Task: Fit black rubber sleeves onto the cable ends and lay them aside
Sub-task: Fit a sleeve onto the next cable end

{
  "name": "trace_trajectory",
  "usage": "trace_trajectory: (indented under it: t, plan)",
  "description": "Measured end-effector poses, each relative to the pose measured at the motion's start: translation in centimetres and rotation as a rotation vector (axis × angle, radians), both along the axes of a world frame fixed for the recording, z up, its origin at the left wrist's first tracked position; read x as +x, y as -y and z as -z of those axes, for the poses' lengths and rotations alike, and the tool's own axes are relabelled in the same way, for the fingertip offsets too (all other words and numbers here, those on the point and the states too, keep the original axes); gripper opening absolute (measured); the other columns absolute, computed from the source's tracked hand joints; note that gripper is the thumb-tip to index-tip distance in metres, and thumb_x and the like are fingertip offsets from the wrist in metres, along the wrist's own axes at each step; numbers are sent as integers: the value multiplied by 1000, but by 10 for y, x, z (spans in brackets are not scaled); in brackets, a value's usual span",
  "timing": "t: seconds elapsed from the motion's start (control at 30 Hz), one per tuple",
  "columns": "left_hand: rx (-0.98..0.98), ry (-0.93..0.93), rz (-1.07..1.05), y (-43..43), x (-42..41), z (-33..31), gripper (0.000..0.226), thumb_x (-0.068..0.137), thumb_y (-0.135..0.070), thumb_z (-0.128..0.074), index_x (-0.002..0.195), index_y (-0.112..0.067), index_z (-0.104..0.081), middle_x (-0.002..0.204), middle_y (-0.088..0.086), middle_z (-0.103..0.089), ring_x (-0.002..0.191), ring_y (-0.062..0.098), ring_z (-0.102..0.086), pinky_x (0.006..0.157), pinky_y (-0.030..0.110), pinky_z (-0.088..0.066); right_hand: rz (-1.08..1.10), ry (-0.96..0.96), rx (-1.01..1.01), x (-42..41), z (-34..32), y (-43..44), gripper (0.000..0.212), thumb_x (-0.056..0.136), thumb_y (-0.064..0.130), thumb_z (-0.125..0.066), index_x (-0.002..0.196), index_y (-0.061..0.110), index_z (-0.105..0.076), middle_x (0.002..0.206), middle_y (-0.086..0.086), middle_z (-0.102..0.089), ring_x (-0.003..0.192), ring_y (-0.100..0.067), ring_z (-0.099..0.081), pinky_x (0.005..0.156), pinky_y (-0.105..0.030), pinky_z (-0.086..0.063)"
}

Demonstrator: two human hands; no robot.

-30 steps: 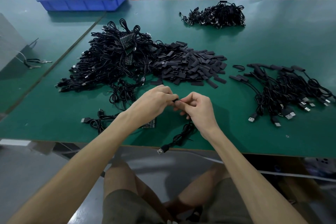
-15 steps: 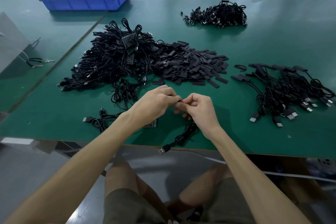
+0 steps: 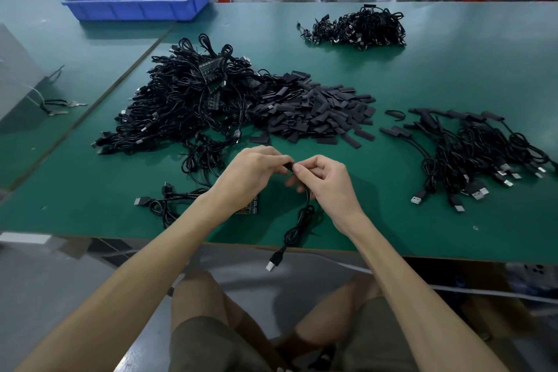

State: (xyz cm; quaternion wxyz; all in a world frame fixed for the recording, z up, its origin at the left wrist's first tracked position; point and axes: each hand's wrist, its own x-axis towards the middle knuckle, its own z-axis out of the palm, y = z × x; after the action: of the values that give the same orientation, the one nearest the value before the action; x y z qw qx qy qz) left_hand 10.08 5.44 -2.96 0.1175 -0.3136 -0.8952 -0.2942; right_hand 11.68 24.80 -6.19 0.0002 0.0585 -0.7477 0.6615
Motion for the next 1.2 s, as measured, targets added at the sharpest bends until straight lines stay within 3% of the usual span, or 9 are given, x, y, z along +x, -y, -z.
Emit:
trace_trajectory:
  t: [0.43, 0.83, 1.07, 1.2]
  plan:
    - [-250, -289, 29, -4, 3, 5, 22, 92, 1, -69, 114, -1, -71, 99, 11, -71, 86, 30, -66, 69, 43, -59, 60, 3, 34, 0, 3, 2, 15, 101, 24, -65, 93, 12, -71, 76, 0, -78, 62, -9, -64, 54, -18, -44]
    - [-258, -265, 9, -2, 10, 6, 26, 91, 6, -68, 116, 1, -70, 101, 13, -70, 87, 31, -66, 70, 44, -59, 35, -1, 77, 1, -1, 1, 15, 101, 24, -67, 95, 10, -70, 75, -1, -78, 60, -8, -64, 55, -16, -44]
    - [-260, -250, 24, -3, 9, 5, 16, 98, -6, -64, 112, 1, -70, 90, 11, -68, 80, 30, -66, 70, 45, -58, 41, -15, 137, 2, -3, 2, 14, 101, 24, -67, 94, 12, -68, 74, 2, -77, 64, -11, -66, 68, -28, -55]
    - [-176, -157, -21, -3, 5, 8, 19, 99, -12, -63, 113, -3, -72, 91, 8, -69, 83, 27, -65, 75, 43, -56, 66, -22, 138, 4, -5, 4, 13, 98, 26, -70, 94, 14, -70, 75, 3, -77, 62, -5, -66, 65, -19, -52]
